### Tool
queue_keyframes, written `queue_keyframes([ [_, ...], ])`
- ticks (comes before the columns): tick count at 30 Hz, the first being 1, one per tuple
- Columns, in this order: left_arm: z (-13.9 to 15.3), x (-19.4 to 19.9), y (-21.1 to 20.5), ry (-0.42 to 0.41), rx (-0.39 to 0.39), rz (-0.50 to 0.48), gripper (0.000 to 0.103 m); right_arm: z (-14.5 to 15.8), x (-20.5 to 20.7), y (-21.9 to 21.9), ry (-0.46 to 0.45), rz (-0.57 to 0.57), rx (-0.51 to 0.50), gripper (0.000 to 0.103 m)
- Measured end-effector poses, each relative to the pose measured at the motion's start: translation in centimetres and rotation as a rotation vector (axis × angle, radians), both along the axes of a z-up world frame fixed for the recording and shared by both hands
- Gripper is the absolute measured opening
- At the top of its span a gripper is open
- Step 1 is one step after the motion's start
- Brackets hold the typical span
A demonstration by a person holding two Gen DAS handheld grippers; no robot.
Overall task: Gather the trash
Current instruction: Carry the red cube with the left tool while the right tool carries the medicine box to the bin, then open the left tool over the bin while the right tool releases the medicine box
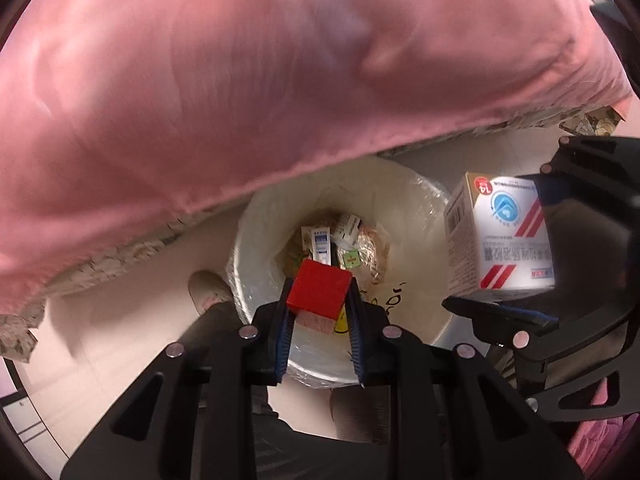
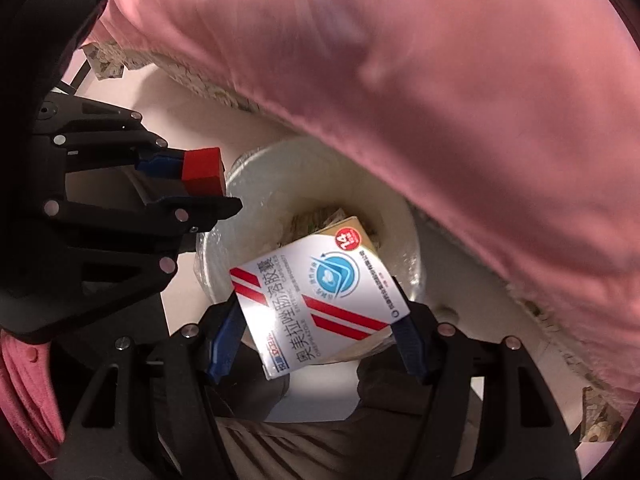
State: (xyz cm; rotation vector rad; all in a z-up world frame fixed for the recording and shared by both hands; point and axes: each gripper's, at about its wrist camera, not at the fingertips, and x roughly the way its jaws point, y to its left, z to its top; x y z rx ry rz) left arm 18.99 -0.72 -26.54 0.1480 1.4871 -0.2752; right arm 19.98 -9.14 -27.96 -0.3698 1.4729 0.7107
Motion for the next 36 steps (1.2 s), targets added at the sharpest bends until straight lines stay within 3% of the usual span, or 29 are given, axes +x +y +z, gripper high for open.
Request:
queue_keyframes([
  [17,-8.5,0.8,1.3,0.170,-0.058,0.123,0.027,-7.4,0.7,-0.5,0.154,-0.083,-0.021,0.066],
  [31,-12.8,1.4,1.4,0.257,-0.094,0.227,0.027,-13.3,0.4,-0.5,0.292,-0.249,-0.015,0.067],
  [36,-13.3,1.6,1.8,0.268,-0.095,0.259,0.027,-14.8,0.0,0.1,0.311,-0.259,-0.030,0.067],
])
